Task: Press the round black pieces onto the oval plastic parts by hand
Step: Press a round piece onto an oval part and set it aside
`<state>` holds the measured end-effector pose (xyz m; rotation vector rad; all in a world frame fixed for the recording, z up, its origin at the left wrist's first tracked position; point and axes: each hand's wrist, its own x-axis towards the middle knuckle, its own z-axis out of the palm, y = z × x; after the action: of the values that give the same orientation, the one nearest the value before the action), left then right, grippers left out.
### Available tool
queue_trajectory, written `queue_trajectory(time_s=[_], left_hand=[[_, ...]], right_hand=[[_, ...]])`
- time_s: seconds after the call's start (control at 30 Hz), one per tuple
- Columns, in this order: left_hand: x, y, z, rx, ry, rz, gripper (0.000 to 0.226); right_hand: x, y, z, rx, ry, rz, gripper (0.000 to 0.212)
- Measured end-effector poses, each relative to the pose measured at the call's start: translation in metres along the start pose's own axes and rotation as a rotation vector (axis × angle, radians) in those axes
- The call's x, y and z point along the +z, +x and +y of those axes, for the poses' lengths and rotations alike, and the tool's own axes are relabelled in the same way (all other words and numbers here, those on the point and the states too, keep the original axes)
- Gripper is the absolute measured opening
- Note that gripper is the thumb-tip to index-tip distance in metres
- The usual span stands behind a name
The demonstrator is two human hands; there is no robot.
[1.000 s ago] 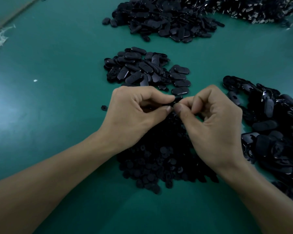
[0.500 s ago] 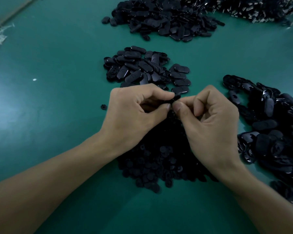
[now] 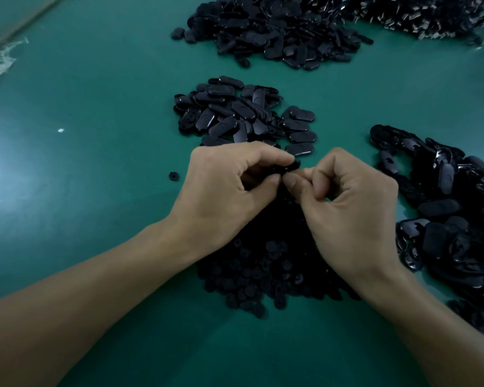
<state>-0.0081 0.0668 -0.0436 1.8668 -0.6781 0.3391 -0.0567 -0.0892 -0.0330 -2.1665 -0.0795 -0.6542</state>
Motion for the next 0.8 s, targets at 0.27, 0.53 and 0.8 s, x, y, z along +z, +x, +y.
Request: queue_trajectory(time_s=[0.27,0.53,0.8], left_hand=[[-0.001,0.003,0.001,0.130,0.133,0.010,0.023],[-0.001,0.002,-0.001,0.123,0.020,-0.050,0.020],[-0.001,0.001,0.001,0.083,-0.084,-0.106,0.026]], right_hand=[[-0.003,0.003,0.003,0.144,0.190,-0.048,0.041],[-0.016,0.010,0.006,0.161,0.578,-0.181,0.038],[-0.020,0.013,0.015,0.126,0.402,-0.217,0.023]])
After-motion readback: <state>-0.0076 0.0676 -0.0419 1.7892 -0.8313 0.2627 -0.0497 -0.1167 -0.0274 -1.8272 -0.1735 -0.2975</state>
